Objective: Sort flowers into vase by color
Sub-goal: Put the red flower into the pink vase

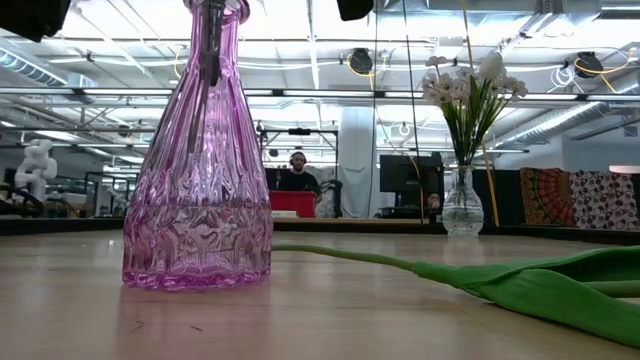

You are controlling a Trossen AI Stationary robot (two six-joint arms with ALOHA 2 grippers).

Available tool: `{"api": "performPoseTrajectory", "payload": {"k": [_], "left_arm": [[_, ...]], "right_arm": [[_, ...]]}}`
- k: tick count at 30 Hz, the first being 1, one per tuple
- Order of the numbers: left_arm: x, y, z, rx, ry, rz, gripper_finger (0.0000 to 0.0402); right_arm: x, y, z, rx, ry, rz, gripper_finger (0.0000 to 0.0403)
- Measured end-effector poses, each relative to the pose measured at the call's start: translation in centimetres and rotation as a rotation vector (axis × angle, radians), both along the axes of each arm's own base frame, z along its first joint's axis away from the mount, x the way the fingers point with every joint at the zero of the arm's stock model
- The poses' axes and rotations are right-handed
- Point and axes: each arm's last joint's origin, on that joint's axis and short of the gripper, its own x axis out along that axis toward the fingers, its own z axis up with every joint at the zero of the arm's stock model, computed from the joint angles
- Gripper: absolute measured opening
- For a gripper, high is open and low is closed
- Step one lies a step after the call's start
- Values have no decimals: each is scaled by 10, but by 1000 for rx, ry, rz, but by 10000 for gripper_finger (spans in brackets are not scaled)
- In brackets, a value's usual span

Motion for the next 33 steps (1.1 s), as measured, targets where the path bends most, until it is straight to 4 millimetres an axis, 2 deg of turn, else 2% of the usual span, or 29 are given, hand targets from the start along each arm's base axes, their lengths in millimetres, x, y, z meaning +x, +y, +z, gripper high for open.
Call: {"api": "performPoseTrajectory", "payload": {"k": [10, 16, 25, 29, 33], "left_arm": [[2, -4, -10, 7, 123, -29, 0], [3, -5, -14, 19, 167, -28, 0], [4, -5, -20, 6, 260, -40, 0], [4, -5, -20, 4, 255, -42, 0], [4, -7, -18, 5, 245, -63, 0]], "right_arm": [[0, 0, -4, 53, 25, -1, 30], [0, 2, -12, 100, 91, 73, 84], [-4, 8, -14, 83, 119, 109, 170], [-5, 10, -14, 71, 121, 115, 190], [-5, 10, -14, -3, 128, 120, 193]]}}
